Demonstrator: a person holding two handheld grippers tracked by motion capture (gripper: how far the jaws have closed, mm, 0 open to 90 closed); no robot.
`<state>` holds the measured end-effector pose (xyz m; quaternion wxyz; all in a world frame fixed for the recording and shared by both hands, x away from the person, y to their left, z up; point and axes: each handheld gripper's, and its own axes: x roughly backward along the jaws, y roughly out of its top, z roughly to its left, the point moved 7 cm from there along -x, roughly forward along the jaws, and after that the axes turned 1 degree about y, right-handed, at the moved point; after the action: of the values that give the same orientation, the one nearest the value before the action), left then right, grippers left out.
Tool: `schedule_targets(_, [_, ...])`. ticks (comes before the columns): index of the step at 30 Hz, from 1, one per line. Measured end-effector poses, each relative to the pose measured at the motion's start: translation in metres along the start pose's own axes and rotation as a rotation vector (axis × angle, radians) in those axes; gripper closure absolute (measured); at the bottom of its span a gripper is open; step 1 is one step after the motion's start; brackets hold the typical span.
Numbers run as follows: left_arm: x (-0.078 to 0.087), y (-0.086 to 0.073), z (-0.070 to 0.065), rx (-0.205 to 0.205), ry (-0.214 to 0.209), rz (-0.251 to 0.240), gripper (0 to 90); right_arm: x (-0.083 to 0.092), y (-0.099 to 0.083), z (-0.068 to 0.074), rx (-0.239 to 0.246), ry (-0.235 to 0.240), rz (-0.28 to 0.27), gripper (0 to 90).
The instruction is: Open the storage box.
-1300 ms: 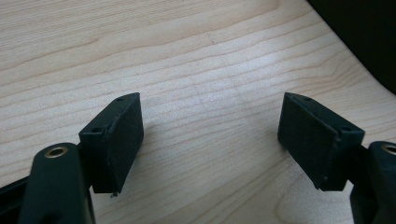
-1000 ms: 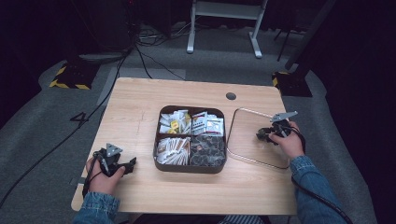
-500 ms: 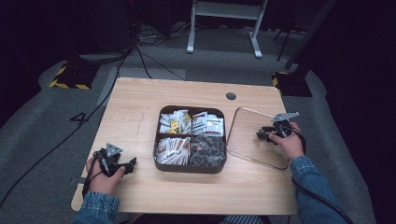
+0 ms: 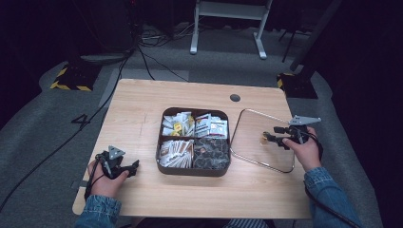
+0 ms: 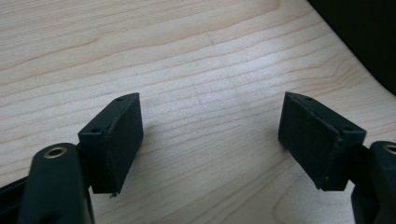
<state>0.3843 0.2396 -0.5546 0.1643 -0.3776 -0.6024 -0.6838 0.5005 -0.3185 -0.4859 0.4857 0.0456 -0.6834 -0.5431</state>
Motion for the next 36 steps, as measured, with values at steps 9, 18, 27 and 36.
schedule_targets(9, [0.003, 0.004, -0.005, -0.001, -0.009, 0.015, 27.7, 0.013, -0.003, 0.03, -0.011, 0.029, -0.058, 40.6])
schedule_targets(18, [0.019, 0.022, -0.016, 0.036, -0.046, -0.04, 29.8, 0.007, -0.019, 0.059, 0.003, 0.033, -0.058, 44.2])
schedule_targets(27, [0.039, 0.038, -0.022, 0.022, -0.079, -0.07, 38.5, -0.008, -0.035, 0.08, 0.057, 0.107, 0.007, 65.9])
schedule_targets(36, [0.041, 0.049, -0.029, 0.021, -0.111, -0.088, 36.9, -0.02, -0.047, 0.1, 0.098, 0.133, 0.006, 64.8])
